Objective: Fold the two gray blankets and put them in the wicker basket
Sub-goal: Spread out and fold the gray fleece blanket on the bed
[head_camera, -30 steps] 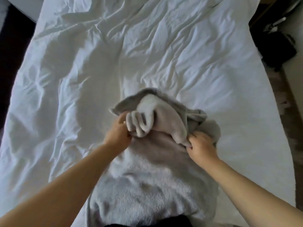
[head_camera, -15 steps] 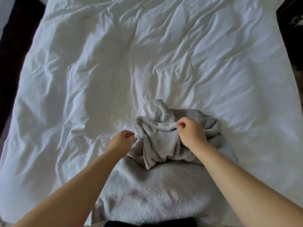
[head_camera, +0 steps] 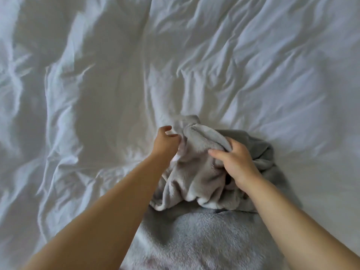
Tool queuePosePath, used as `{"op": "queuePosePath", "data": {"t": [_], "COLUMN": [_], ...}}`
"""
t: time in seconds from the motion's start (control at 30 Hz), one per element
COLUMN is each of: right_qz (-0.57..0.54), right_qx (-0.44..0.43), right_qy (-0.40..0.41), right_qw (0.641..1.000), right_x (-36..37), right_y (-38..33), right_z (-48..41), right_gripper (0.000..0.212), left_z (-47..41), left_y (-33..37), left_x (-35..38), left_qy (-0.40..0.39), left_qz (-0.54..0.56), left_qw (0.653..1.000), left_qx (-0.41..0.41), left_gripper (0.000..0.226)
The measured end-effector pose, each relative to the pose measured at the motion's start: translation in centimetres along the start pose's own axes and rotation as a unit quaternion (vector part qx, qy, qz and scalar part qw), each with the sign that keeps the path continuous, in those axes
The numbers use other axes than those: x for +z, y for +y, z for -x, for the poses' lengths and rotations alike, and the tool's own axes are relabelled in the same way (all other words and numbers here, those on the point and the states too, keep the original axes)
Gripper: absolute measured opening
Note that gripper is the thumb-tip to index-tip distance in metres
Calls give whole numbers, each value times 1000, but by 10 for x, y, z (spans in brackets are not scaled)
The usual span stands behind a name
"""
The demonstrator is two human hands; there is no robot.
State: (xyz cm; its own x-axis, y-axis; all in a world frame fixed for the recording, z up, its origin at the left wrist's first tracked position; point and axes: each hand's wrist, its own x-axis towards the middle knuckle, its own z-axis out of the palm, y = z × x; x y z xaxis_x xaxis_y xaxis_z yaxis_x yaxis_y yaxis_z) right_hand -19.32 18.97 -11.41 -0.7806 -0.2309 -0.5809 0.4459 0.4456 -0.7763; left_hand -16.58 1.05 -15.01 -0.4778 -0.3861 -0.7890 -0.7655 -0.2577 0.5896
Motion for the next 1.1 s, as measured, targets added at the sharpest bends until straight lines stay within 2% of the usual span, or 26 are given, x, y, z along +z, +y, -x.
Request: {"op": "queuePosePath", "data": {"t": [0.07,0.17,0.27,0.4,0.5,0.63,0.73,0.9,0.93,1.03,1.07,1.1], "right_qz": [-65,-138,-142,-172,-184,-191,-186,-210,-230,-333,-333,-311], "right_qx": [3,20,19,-5,-44,-106,-178,-334,-370,-440,-450,-449], "right_qy": [10,18,29,15,-8,-64,-51,0,-9,-106,-108,-84], "right_qw": [998,990,989,985,982,974,965,919,900,828,821,833], "right_x": [-7,-12,-16,-26,-36,-43,-51,-72,-76,-83,-83,-82], "right_y": [-1,-7,-24,-69,-115,-181,-226,-295,-304,-325,-329,-329], "right_z": [2,6,17,43,71,121,162,236,249,287,294,297], "right_gripper": [15,16,9,18,22,30,21,11,11,14,14,16], "left_z": [-10,-4,14,63,117,196,253,343,359,393,400,404], "left_y": [7,22,40,86,120,160,190,236,242,245,243,241], "left_x": [13,21,16,0,-19,-42,-56,-78,-81,-86,-86,-85], "left_qy": [-57,-122,-109,-107,-120,-143,-166,-119,-110,-124,-137,-149], "left_qz": [-2,-41,-44,45,50,83,78,50,56,98,112,124], "left_qw": [997,990,993,990,984,961,936,888,878,852,849,850], "left_qx": [-48,-57,15,75,124,223,302,442,463,499,498,490], "left_gripper": [34,19,6,13,22,28,31,24,22,19,18,19]}}
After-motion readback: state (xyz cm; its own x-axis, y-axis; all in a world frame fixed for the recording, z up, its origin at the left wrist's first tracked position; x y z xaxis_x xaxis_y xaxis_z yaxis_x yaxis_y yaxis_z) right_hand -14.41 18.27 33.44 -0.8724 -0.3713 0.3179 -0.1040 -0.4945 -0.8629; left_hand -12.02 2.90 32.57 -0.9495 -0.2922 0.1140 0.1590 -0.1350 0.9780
